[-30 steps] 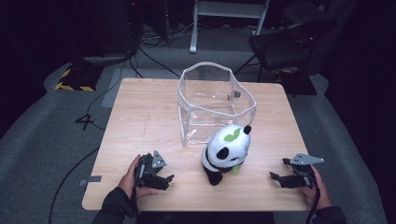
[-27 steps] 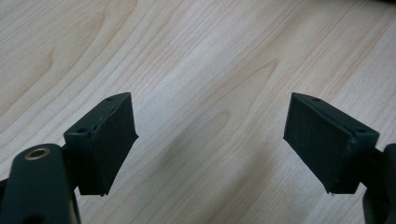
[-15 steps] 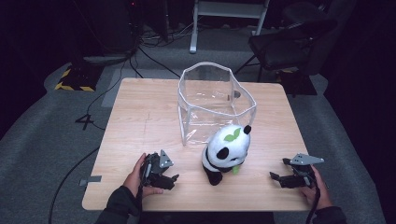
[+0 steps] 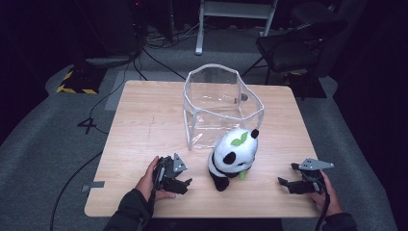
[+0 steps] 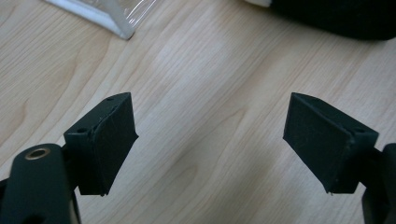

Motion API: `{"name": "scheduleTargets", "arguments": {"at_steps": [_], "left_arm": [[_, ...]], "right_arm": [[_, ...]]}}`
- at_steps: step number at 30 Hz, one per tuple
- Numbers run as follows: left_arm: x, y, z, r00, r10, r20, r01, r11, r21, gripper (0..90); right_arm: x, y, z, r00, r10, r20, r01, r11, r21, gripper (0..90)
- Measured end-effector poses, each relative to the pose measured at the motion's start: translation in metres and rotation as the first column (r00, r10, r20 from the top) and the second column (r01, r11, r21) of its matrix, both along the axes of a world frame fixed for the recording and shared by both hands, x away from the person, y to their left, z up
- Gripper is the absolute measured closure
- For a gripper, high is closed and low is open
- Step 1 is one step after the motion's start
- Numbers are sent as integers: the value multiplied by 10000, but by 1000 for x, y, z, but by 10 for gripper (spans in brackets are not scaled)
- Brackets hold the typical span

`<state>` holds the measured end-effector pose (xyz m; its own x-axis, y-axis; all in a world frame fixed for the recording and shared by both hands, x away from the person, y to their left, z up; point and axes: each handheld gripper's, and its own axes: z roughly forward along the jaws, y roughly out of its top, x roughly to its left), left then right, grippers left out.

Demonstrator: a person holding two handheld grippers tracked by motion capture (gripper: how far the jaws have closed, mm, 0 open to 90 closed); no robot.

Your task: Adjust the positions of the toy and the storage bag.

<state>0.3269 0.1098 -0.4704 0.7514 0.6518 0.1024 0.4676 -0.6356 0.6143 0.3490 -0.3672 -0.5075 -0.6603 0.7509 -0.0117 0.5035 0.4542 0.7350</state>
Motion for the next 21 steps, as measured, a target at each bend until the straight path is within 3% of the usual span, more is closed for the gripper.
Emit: {"name": "scheduleTargets", "arguments": {"at_steps": [21], "left_arm": [[1,-33,11,9959,-902,92,904,9955,-280,165]], "right_arm": [[0,0,0,10000,-21,-17,21,10000,11,120]]}}
